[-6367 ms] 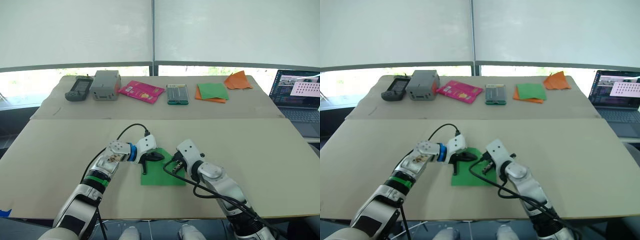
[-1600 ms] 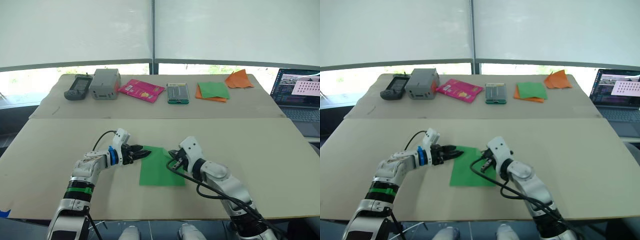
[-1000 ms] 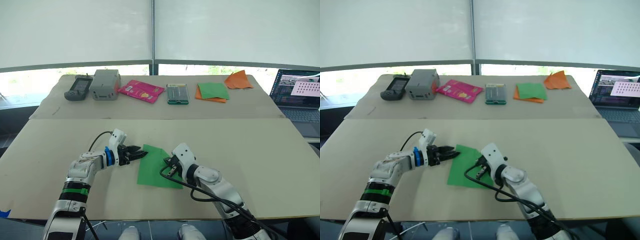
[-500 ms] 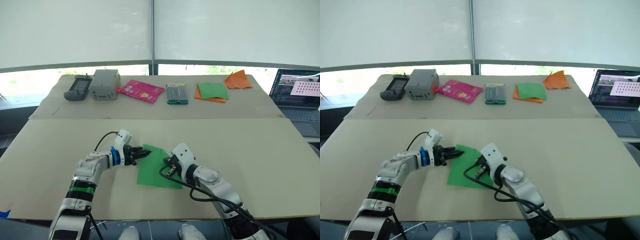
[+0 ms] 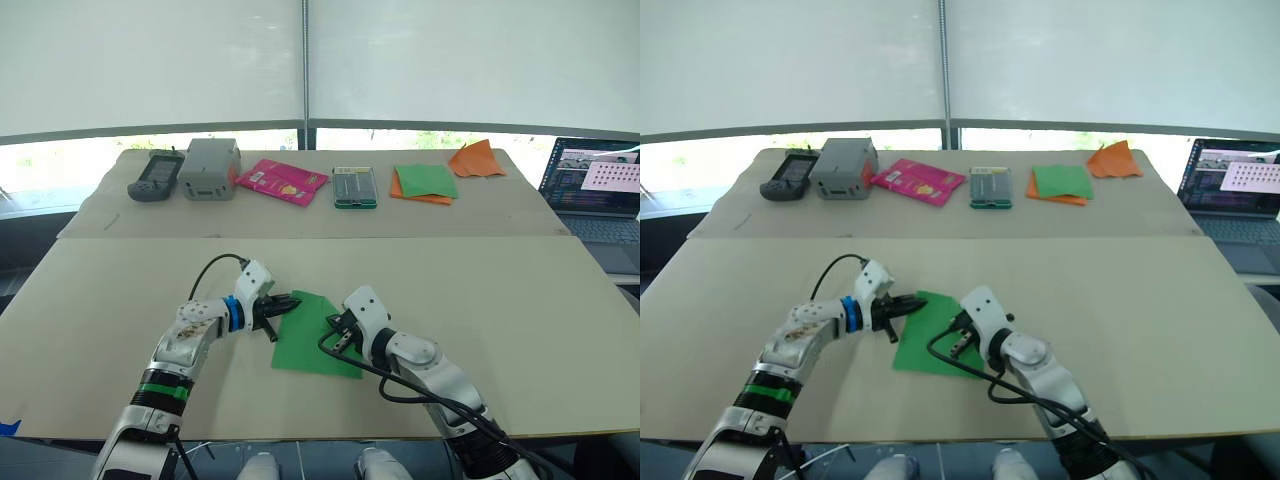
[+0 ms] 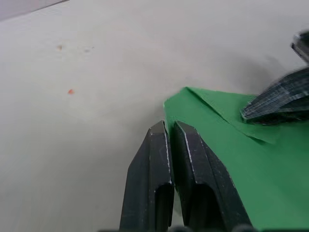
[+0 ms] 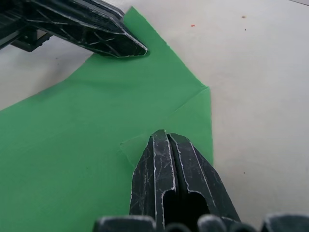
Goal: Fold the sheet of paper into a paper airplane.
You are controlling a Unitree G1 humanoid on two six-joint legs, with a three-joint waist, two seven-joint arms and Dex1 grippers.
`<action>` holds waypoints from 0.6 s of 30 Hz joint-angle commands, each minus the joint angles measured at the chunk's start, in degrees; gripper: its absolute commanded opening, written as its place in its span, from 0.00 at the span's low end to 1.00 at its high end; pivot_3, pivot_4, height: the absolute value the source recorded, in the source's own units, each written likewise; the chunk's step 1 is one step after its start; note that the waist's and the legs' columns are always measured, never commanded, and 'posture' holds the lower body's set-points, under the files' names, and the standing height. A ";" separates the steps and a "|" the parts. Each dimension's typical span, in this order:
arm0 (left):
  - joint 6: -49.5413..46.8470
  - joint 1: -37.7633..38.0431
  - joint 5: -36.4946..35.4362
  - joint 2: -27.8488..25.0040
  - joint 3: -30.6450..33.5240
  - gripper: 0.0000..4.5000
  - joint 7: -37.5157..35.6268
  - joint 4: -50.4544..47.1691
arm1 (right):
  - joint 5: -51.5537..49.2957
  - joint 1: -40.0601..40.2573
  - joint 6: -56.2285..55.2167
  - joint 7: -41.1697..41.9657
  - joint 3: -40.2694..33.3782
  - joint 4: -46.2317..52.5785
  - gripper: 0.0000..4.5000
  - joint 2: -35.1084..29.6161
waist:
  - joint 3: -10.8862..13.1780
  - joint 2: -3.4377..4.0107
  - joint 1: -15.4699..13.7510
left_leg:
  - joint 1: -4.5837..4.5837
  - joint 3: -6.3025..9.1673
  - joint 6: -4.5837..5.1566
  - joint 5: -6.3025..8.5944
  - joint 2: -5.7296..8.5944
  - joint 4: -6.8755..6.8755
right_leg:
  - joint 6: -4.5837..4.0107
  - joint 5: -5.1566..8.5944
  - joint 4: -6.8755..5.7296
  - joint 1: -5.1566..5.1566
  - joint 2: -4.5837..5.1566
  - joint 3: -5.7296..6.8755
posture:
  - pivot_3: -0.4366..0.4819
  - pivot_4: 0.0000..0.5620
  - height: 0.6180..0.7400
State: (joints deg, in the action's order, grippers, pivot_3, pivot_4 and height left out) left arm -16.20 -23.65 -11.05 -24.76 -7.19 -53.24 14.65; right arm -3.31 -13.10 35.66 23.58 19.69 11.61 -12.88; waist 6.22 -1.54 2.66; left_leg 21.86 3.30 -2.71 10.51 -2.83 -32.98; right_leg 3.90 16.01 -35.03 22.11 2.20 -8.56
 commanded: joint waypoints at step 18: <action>25.09 1.53 19.32 -5.23 -11.66 0.06 1.70 2.32 | -0.75 -0.22 2.99 -0.59 -1.50 3.33 0.00 0.67 | -0.02 0.04 -0.21 | -0.10 -0.01 0.00 0.00 0.00 -0.01 | -0.04 0.03 0.02 0.04 0.01 0.00 | 0.48 0.27 1.00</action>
State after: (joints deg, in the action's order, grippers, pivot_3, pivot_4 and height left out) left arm 8.07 -22.95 6.06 -29.25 -16.68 -50.48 15.72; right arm -3.54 -12.78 37.84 23.05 19.34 13.15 -12.39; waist 6.20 -1.50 2.44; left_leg 21.76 3.30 -2.71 10.51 -2.83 -32.99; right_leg 3.87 16.04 -35.02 22.15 2.20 -8.56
